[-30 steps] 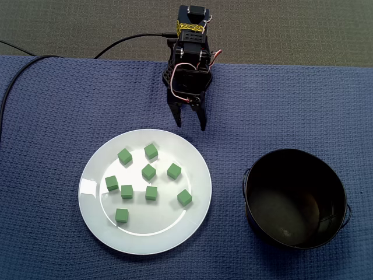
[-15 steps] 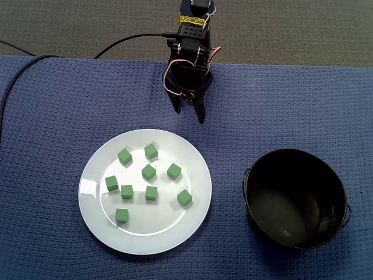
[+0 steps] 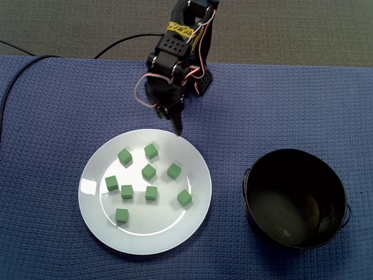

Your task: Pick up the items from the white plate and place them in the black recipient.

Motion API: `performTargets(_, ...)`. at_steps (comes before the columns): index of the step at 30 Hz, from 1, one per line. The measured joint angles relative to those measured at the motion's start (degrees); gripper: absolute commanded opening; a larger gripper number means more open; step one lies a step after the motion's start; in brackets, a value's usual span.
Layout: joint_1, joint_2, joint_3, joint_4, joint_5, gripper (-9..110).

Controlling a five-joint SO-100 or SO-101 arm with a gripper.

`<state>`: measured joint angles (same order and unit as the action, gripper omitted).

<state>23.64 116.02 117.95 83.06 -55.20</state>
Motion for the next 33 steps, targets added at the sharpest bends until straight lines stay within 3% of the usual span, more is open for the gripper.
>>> performTargets(13, 7.1, -14.6, -7.7, -6.1, -5.0, 22)
performTargets(33, 5.5, -25.0, -7.6, -15.8, -5.4, 21)
